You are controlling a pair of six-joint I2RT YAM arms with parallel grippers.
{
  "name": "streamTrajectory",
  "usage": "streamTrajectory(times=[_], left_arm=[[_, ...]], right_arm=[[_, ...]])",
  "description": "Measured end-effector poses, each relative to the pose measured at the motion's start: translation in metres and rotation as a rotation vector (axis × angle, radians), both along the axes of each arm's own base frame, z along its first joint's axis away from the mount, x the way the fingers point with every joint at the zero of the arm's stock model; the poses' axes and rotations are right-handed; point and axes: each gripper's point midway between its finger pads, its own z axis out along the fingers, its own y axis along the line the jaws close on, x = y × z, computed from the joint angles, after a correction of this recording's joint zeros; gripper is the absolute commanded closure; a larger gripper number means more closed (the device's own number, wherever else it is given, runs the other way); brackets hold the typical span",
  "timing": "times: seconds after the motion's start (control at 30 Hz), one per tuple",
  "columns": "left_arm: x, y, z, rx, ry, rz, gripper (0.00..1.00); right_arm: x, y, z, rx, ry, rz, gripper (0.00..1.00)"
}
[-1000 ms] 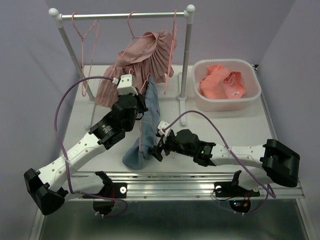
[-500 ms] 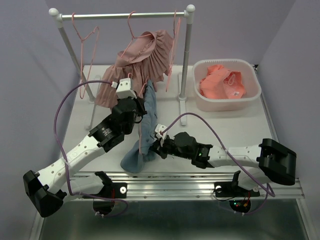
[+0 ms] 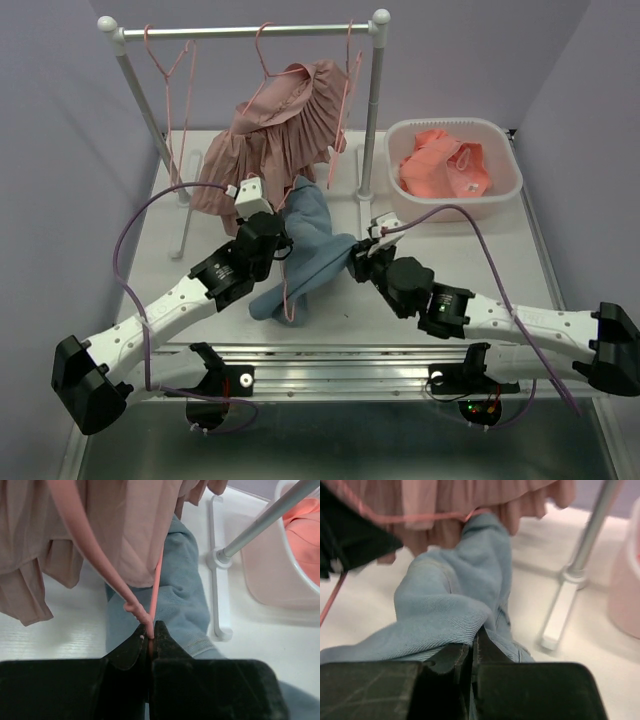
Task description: Remove the skirt from the hanger
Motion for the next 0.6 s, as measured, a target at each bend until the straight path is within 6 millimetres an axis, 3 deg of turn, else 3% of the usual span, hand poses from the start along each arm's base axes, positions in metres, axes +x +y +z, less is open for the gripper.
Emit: streamTrajectory(times=[0.3, 0.43, 0.6], left_arm=[[-0.009, 0.01, -0.044, 0.035, 0.091, 0.024, 1.0], [-0.012, 0.015, -0.057, 0.054, 0.124, 0.034, 1.0], [-0.011, 0.018, -0.058, 0.037, 0.132, 0.05, 1.0]], right_arm=[[0.017, -0.075, 0.095, 0.11, -0.105, -0.345, 0.99], [0.016, -0.111, 0.12, 0.1, -0.135, -0.483, 0.99], [0.021, -0.142, 0.153, 0.077, -0.162, -0.605, 0.99]])
